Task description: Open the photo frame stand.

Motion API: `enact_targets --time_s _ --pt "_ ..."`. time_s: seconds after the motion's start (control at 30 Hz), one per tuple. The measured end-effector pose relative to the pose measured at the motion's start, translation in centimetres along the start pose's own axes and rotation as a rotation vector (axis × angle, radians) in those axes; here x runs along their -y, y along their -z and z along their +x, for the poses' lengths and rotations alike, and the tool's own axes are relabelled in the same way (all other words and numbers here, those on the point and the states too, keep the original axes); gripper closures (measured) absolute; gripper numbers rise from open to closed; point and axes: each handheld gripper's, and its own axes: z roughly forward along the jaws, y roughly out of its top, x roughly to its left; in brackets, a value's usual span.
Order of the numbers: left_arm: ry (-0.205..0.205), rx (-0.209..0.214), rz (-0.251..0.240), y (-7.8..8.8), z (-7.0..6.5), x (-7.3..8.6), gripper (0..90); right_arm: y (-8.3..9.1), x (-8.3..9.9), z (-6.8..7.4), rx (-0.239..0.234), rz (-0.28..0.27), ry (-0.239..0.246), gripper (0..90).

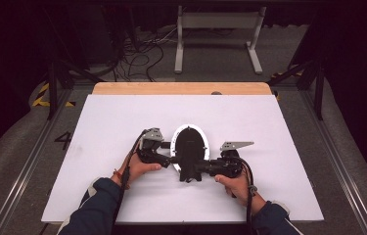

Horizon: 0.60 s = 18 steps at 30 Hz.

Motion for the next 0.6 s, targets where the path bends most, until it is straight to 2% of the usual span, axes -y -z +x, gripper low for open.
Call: enact_targets --time_s 0.03,0.27,0.3,0.37,0.5,0.6 --pt "-0.009 0.010 0.000 0.0 0.0 0.0 31.0 0.0 0.0 0.0 0.000 -0.001 0.007 66.6" --pt "0.020 0.048 -0.014 0.2 0.0 0.0 38.7 0.1 0.0 0.2 0.003 0.002 0.029 66.7" --pt "0.008 0.043 -0.015 0.3 0.1 0.0 39.8 0.1 -0.1 0.2 0.002 0.002 0.030 66.9" --pt "0.026 0.059 -0.035 0.5 0.1 0.1 43.3 0.2 0.0 0.2 0.002 0.002 0.032 68.2" --pt "0.006 0.061 -0.051 0.9 0.1 0.0 47.7 0.3 0.0 0.3 -0.001 -0.001 0.030 70.0" --pt "0.010 0.083 -0.067 1.1 -0.1 0.0 51.2 0.4 0.0 0.3 -0.003 -0.003 0.027 70.8"
